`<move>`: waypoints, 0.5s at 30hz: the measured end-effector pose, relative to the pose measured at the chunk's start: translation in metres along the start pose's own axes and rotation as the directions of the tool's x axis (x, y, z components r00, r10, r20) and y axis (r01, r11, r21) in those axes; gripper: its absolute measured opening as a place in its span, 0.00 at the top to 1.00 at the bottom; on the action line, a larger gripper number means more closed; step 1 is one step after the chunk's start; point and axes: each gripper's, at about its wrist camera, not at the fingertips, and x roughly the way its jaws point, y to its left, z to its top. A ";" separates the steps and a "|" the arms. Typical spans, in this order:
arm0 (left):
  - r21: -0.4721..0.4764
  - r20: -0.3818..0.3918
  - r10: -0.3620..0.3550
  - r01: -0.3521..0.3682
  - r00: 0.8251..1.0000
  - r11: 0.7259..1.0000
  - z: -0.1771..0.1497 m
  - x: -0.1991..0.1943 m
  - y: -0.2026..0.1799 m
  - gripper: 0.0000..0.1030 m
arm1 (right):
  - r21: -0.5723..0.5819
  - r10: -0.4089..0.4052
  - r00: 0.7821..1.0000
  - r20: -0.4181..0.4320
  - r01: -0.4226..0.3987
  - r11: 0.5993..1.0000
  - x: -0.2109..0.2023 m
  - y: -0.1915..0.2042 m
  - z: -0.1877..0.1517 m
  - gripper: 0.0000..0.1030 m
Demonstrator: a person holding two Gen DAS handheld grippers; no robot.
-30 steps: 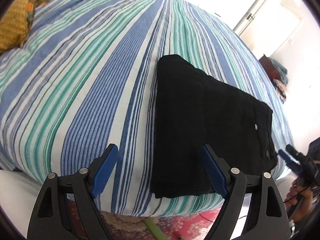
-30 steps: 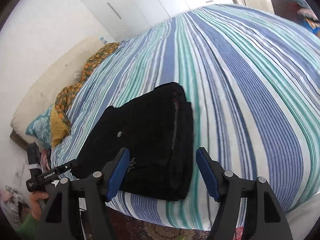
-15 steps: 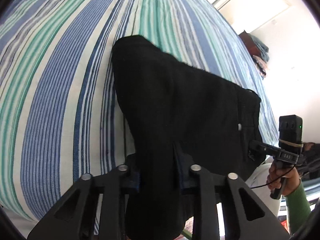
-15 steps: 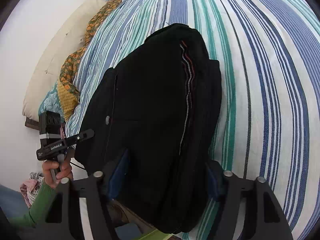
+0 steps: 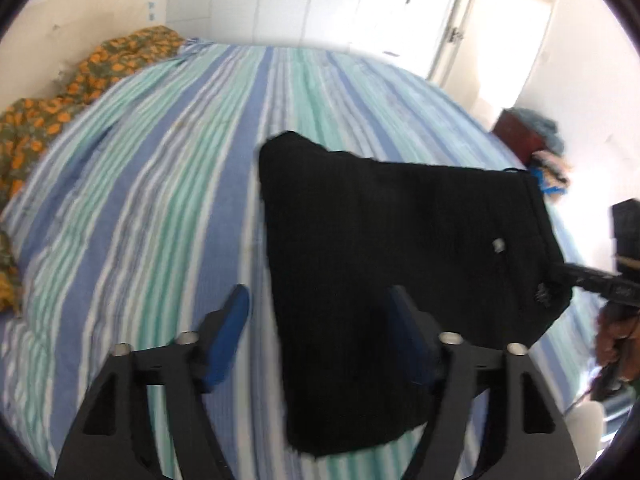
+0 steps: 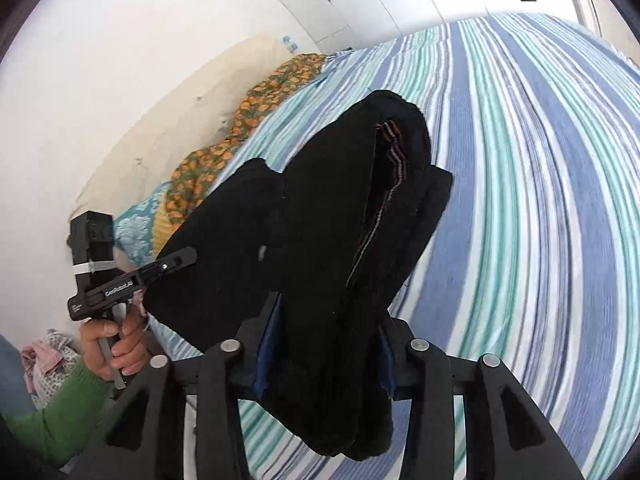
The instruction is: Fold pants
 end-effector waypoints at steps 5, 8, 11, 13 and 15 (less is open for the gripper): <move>0.013 -0.079 0.124 -0.123 0.989 0.992 -0.086 0.021 0.029 0.19 | -0.017 -0.391 0.916 -0.086 0.391 0.920 0.001 -0.058 -0.031 0.44; 0.037 -0.105 0.164 -0.161 0.981 0.986 -0.123 0.009 0.014 0.19 | -0.049 -0.460 0.885 -0.065 0.458 0.888 -0.019 -0.061 -0.077 0.28; 0.060 -0.103 0.179 -0.173 0.978 0.983 -0.136 -0.012 -0.017 0.16 | -0.053 -0.484 0.874 -0.031 0.482 0.874 -0.033 -0.047 -0.115 0.00; 0.068 -0.065 0.207 -0.203 0.976 0.977 -0.124 -0.029 -0.032 0.05 | -0.037 -0.484 0.875 -0.002 0.484 0.875 -0.036 -0.027 -0.128 0.00; 0.064 -0.009 0.231 -0.230 0.973 0.971 -0.118 -0.047 -0.040 0.01 | -0.022 -0.500 0.866 0.017 0.500 0.866 -0.034 -0.007 -0.135 0.00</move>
